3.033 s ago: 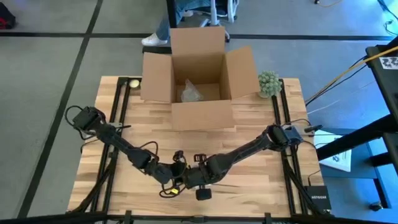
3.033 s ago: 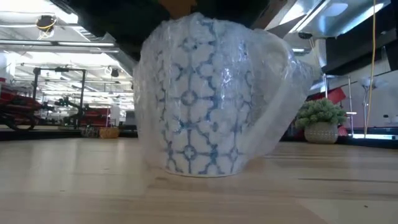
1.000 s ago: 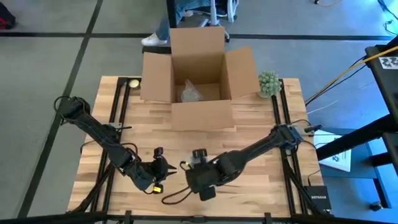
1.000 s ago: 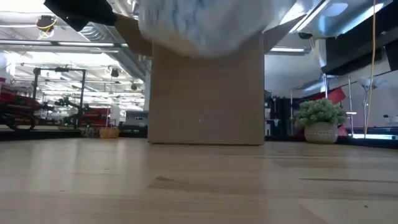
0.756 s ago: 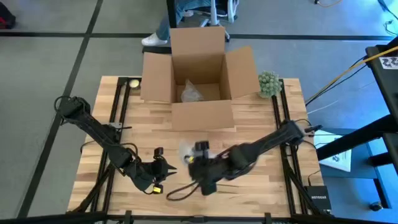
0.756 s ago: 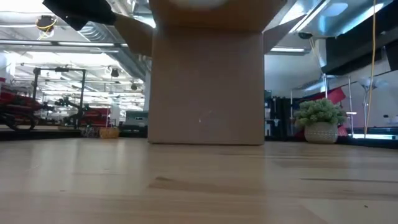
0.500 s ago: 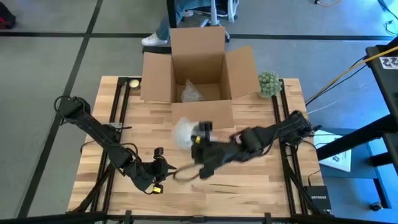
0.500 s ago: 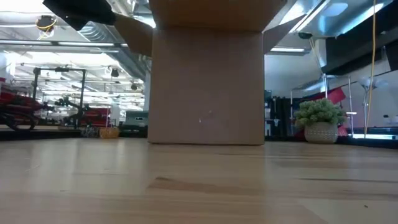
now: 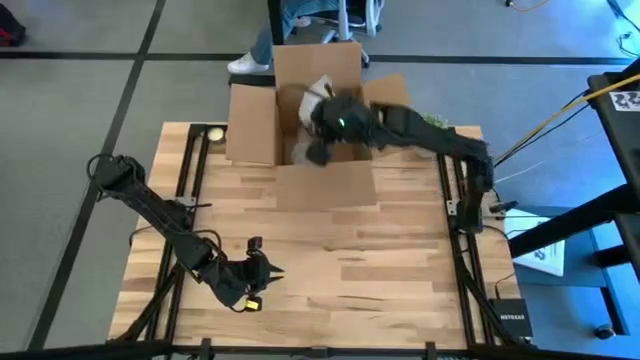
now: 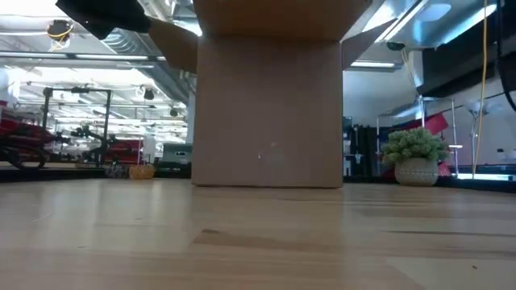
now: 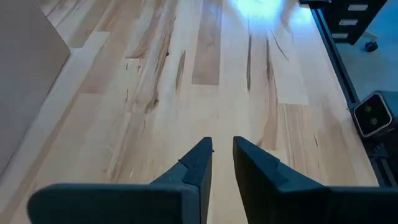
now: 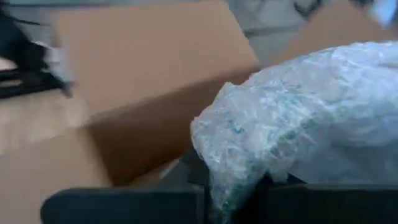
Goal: Wrap mug
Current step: Put the white wrapped mug into the box
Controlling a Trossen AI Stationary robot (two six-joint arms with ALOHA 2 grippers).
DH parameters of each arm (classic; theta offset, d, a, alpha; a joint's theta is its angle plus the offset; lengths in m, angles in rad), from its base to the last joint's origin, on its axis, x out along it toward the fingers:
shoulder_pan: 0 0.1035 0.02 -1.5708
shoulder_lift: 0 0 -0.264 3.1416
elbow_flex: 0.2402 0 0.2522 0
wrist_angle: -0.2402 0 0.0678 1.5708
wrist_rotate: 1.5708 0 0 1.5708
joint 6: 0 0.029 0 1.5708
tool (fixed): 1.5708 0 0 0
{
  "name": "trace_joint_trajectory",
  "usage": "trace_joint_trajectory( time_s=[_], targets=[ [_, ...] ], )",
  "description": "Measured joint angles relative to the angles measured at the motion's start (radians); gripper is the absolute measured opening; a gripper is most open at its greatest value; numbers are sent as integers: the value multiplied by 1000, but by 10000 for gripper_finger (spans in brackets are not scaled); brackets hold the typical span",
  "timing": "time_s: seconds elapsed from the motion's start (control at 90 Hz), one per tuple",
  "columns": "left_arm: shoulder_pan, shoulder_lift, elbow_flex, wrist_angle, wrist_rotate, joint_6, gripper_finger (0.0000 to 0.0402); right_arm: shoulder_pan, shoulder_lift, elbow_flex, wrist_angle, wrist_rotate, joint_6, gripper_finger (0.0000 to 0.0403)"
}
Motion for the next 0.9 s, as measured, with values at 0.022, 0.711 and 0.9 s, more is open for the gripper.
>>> trace_joint_trajectory(
  time_s=[0.022, 0.711, 0.9],
  targets=[
    [0, 0, 0, -1, 0, 0, 49, -19, 14, -1, -2, -19, 14, 11],
    [0, 0, 0, -40, 0, -21, 49, -104, 300, 1, -17, -336, 205, 69],
    [0, 0, 0, -41, 0, -20, 49, -105, 295, 1, 10, -340, 204, 158]
  ],
)
